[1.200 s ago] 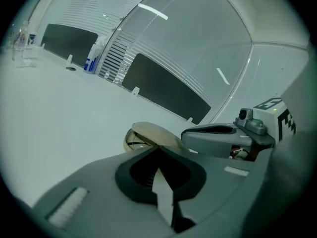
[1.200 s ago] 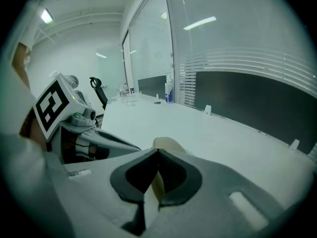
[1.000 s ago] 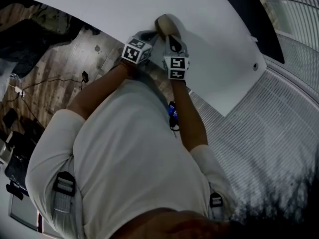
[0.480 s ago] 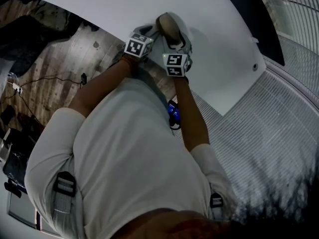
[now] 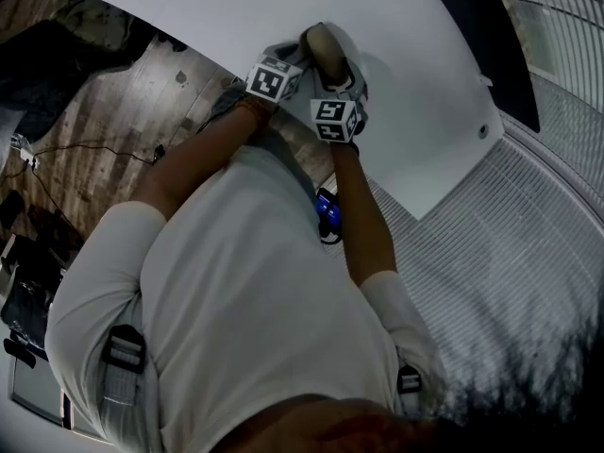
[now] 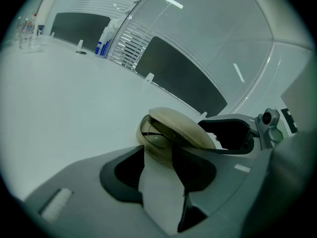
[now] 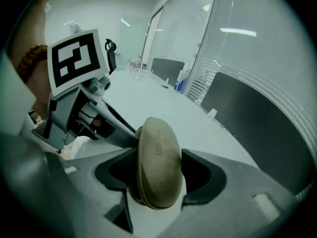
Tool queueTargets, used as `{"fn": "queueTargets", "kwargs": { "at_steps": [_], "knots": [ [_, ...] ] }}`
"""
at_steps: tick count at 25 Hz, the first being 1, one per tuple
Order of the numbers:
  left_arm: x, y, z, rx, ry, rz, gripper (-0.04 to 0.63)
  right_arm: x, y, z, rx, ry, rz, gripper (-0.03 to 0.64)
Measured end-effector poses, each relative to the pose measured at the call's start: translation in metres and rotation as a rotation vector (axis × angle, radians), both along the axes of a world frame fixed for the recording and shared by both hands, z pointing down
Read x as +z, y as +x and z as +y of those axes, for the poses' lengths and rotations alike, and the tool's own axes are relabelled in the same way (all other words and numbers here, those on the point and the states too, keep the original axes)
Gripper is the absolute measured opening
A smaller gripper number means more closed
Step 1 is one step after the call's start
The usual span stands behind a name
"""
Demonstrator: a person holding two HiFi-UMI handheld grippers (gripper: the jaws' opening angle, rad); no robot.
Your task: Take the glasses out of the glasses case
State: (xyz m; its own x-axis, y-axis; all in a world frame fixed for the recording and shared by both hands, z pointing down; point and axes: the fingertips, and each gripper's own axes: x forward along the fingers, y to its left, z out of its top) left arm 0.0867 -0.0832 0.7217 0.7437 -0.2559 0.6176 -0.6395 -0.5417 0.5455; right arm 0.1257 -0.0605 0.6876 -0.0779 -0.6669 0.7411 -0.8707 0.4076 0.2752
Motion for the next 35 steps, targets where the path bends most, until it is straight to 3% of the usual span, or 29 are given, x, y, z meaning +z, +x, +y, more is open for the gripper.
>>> {"fn": "queueTargets", "kwargs": {
  "at_steps": [9, 17, 23, 32, 35],
  "knots": [
    [0.002, 0.001, -0.001, 0.022, 0.021, -0.034, 0.184, -0.003, 0.005, -0.002, -0.005, -0.006, 0.000, 0.263],
    [0.003, -0.002, -0.001, 0.036, 0.021, -0.050, 0.183, -0.032, 0.026, -0.014, 0.053, 0.058, 0.006, 0.223],
    [0.003, 0.001, 0.000, 0.047, 0.025, -0.057, 0.183, -0.039, 0.060, -0.032, 0.081, 0.072, 0.033, 0.149],
    [0.004, 0.004, -0.010, 0.058, 0.016, -0.064, 0.183, -0.017, 0.081, -0.054, 0.008, -0.006, 0.074, 0.031],
    [0.001, 0.004, -0.004, 0.058, 0.012, -0.059, 0.184, -0.008, 0.087, -0.052, 0.003, -0.029, 0.080, 0.020]
  ]
}}
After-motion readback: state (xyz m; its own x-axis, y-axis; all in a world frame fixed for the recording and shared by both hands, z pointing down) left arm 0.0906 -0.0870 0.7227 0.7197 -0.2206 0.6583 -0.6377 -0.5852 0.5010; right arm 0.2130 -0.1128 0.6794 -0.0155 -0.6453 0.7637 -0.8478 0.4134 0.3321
